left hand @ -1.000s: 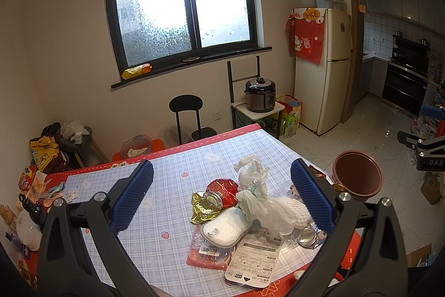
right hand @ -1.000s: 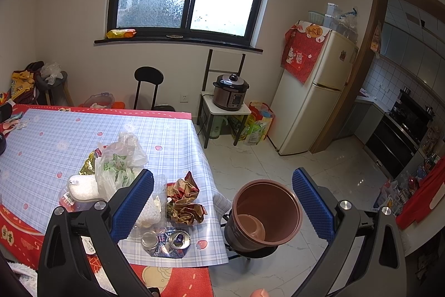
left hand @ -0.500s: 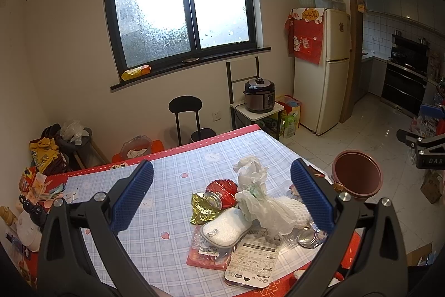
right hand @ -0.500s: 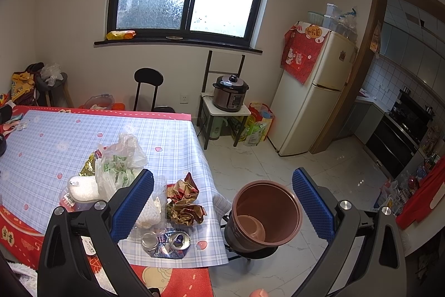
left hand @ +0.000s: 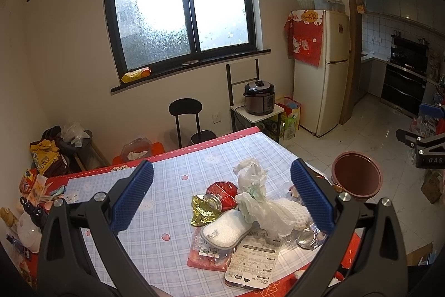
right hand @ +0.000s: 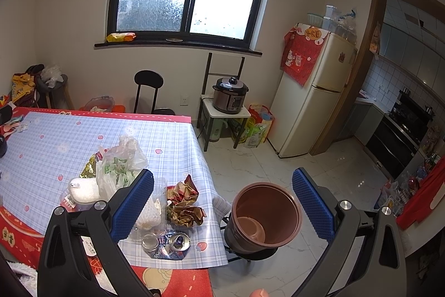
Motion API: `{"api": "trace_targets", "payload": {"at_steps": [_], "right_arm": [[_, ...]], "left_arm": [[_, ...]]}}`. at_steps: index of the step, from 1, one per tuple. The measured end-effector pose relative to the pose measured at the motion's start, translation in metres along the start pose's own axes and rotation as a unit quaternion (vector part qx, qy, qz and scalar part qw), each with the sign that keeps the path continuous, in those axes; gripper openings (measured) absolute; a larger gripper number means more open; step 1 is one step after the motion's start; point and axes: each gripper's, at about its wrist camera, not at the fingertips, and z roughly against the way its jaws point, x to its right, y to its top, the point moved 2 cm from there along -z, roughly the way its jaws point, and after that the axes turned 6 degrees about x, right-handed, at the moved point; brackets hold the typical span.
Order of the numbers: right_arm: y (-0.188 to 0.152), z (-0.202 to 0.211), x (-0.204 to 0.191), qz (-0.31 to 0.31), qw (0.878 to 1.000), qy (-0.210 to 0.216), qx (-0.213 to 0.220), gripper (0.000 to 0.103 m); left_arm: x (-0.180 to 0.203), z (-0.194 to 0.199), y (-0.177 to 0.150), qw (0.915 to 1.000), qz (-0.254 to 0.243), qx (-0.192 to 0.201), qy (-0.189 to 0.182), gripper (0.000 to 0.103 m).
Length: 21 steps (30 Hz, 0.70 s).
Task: Collect trash
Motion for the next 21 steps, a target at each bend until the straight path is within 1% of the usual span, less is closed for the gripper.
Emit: {"api": "trace_targets", "payload": {"at_steps": [12,15,16,17,19,21], "right_arm": [[0.003,0.001,-0.002,0.001,1.0,0.004,-0.001,0.098],[0.001,0.0,-0.002,0.0,1.0,0.009,-0.001,0.098],[0.001,-0.001,-0.002,-0.002,1.0,0.012,-0.001,0.098],[0.0,-0.003,-0.002,-0.009,1.0,0.025,0.0,0.098],[-0.003,-0.009,-0.002,-0.018,0.999,0.041,0.0,0.098],[-0.01,-0.02,-0.002,-0.035,0.997,0.065,-0.003,0.098]], "left_arm": [[0.0,0.002,0.004,1.0,0.002,-0.002,-0.002,0.097],[0.0,0.003,0.003,0.9995,0.014,-0.013,-0.026,0.097],[-0.001,0.001,0.002,0.9991,0.019,-0.019,-0.031,0.097],[-0.003,-0.001,0.001,0.9989,0.022,-0.023,-0.034,0.097],[-0.006,-0.006,-0.005,0.9988,0.023,-0.032,-0.028,0.097],[-0.012,-0.012,-0.014,0.9977,0.039,-0.044,-0.034,0.097]]}}
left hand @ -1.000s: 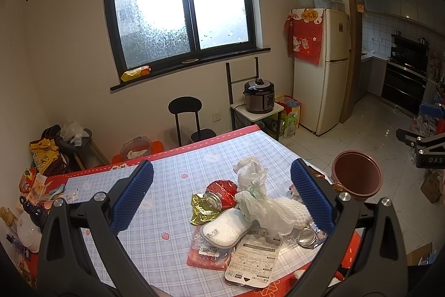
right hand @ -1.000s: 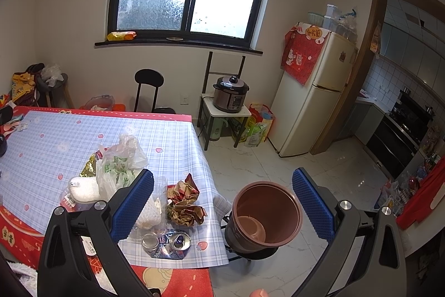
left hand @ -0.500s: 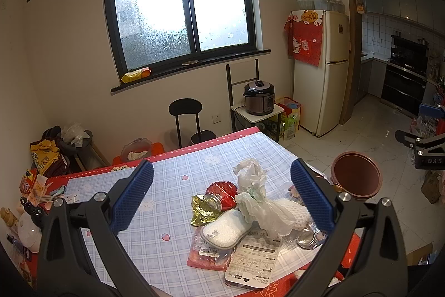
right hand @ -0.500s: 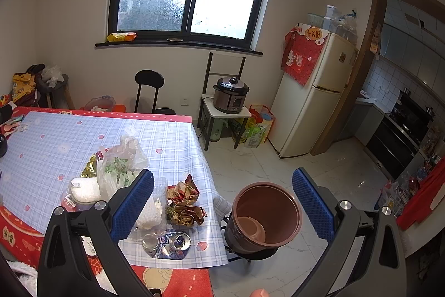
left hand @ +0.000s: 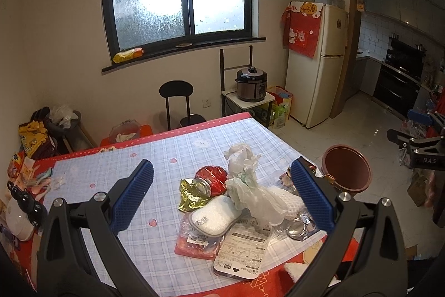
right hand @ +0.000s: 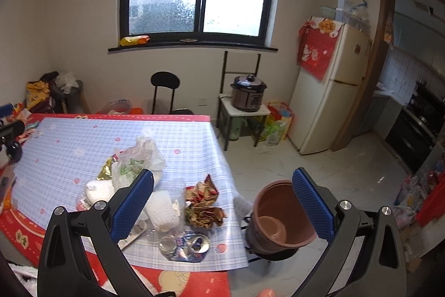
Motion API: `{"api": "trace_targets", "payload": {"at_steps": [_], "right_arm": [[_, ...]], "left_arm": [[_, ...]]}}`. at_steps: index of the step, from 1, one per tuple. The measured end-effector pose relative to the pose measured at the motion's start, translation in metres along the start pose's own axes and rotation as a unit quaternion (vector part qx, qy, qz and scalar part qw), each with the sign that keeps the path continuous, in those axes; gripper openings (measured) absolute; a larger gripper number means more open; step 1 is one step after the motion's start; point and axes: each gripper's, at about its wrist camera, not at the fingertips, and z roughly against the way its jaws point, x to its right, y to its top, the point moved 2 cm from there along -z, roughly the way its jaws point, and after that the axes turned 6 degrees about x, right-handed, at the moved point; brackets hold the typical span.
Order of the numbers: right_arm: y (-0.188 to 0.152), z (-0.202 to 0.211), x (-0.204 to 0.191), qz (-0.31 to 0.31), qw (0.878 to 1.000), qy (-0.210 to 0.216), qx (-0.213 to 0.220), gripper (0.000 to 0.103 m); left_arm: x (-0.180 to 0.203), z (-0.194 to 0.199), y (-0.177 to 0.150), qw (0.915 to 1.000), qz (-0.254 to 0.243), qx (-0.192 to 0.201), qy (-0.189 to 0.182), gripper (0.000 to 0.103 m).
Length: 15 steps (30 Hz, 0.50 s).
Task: Collect trash
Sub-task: 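Reach the right gripper to the white plastic bag and grasp it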
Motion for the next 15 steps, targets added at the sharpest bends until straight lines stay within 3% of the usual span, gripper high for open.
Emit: {"api": "trace_targets", "payload": {"at_steps": [4,15], "right_arm": [[-0.025,-0.026,0.001,-0.051,0.996,0.068,-0.011,0.098],[-0.091,-0.086,-0.027,-0.055,0.983,0.156,-0.076,0.098]], "left_arm": [[-0.018,-0.014,-0.025,0.9983,0.052,-0.028,-0.006,0.097],[-0.034,-0.043,-0.112,0.9881,0.129,-0.065,0.052,0.097]]}}
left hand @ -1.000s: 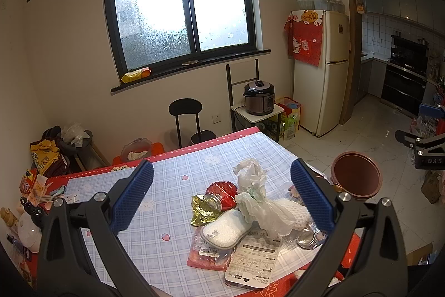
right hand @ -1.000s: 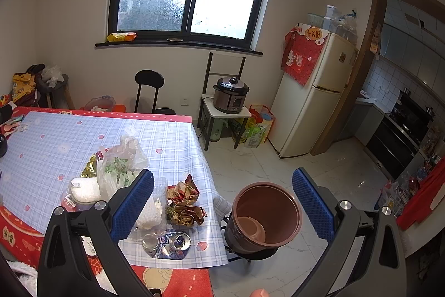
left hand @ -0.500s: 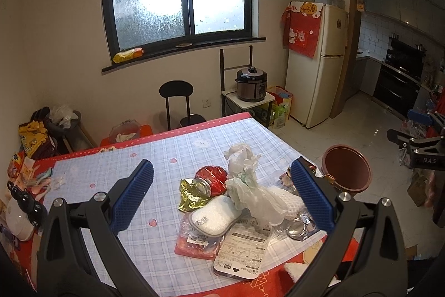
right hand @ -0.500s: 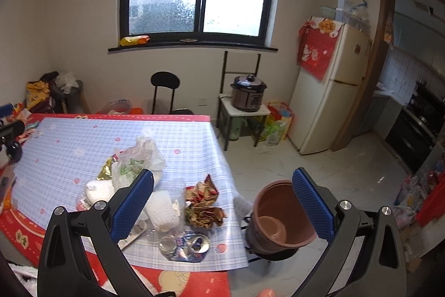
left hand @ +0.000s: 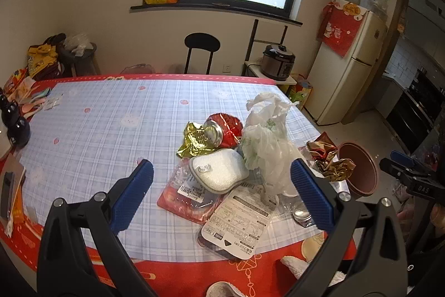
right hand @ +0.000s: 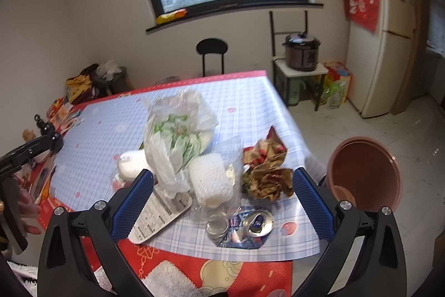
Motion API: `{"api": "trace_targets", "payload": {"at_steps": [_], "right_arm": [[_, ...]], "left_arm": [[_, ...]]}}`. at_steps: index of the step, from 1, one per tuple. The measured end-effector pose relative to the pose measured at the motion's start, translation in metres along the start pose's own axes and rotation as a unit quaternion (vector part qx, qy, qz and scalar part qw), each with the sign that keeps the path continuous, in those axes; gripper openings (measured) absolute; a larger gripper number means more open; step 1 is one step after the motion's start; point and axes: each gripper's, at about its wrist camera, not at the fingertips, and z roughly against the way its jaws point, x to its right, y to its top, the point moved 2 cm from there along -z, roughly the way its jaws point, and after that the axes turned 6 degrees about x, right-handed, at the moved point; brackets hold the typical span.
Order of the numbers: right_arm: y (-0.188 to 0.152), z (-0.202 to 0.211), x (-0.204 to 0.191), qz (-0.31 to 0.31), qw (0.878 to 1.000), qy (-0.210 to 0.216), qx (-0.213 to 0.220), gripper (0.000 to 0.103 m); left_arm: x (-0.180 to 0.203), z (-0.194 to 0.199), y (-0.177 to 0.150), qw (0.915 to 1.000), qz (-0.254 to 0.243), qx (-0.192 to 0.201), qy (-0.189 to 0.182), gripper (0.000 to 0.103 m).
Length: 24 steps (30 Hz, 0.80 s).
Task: Collect trash
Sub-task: 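Reach the right gripper to the white plastic bag and grasp it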
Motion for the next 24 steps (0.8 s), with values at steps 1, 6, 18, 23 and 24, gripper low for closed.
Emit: {"api": "trace_targets", "payload": {"at_steps": [1,6,18,23,24], "right_arm": [[-0.003,-0.004,0.0,0.002,1.0,0.008,-0.006,0.098],[-0.012,-0.018,0.003,0.02,0.999,0.029,-0.024,0.098],[-0.008,-0.046,-0.028,0.058,0.997,0.049,-0.024,0.098],[-0.001,-0.07,-0.06,0.075,0.995,0.056,-0.042,0.098],[0.001,-0.076,-0.066,0.075,0.994,0.061,-0.044,0.098]], "left_arm": [[-0.001,-0.002,-0.004,1.0,0.005,-0.005,0.005,0.097],[-0.004,-0.008,-0.025,0.9985,0.045,-0.026,0.015,0.097],[-0.028,-0.017,-0.068,0.9929,0.092,-0.075,0.002,0.097],[-0.054,-0.034,-0.066,0.9877,0.129,-0.088,-0.001,0.097],[-0.059,-0.037,-0.065,0.9873,0.131,-0.09,-0.002,0.097]]}}
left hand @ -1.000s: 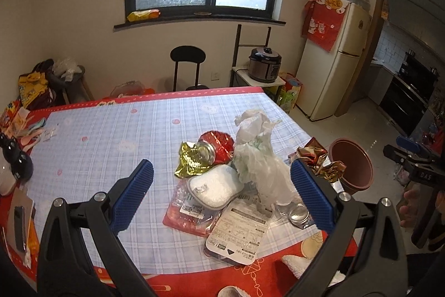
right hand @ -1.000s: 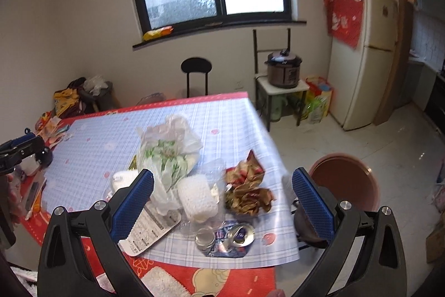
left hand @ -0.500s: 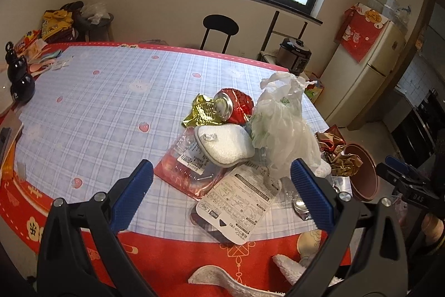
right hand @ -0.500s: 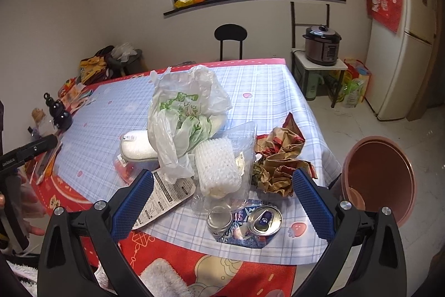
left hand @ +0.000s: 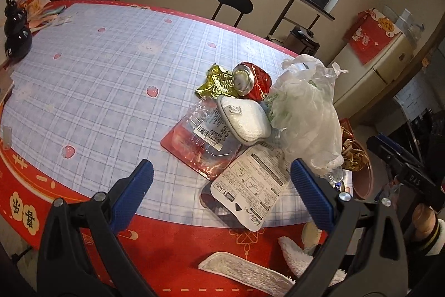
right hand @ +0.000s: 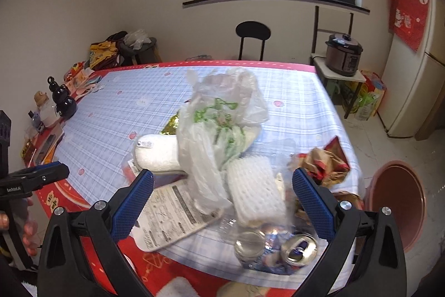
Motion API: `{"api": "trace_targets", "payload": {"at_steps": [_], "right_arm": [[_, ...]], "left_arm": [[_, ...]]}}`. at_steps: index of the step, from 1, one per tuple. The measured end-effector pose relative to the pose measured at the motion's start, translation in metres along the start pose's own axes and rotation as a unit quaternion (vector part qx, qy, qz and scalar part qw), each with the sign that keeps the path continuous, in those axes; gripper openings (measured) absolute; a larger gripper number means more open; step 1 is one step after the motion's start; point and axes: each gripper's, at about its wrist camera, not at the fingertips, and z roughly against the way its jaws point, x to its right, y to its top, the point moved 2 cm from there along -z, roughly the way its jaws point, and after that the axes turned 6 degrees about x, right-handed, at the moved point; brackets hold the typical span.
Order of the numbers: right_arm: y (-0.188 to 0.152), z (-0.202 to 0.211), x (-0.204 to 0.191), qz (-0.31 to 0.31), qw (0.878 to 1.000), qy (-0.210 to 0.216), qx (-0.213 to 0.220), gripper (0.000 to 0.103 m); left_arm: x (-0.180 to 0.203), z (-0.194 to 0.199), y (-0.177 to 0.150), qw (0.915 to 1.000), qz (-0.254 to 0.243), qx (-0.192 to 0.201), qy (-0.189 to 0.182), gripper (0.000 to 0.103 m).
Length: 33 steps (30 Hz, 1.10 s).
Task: Collect trash
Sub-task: 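Reach the right gripper to the white plastic bag and grasp it, then lift the white bag with the right gripper while the left gripper grasps the white foam sponge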
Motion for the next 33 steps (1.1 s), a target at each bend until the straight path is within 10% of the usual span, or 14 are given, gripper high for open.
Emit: {"api": "trace_targets", "payload": {"at_steps": [13,19,33], "right_arm": [[0.029,-0.12,-0.034,-0.008,0.997,-0.057,-0.055,0.083],[0.025,-0.139,-0.033,-0.023,0.991,-0.081,-0.103,0.033],[0.079,-0.054,-0.055,-0.003,0.997,-0.071,0.036,0.014]], "left_arm": [[-0.058,-0.03,0.024,0.9997,0.002,-0.018,-0.018,0.094],[-0.072,-0.04,0.029,0.9988,0.002,-0.031,-0.038,0.081],[-0.057,-0.058,0.043,0.9948,-0.032,-0.044,-0.087,0.063]]}}
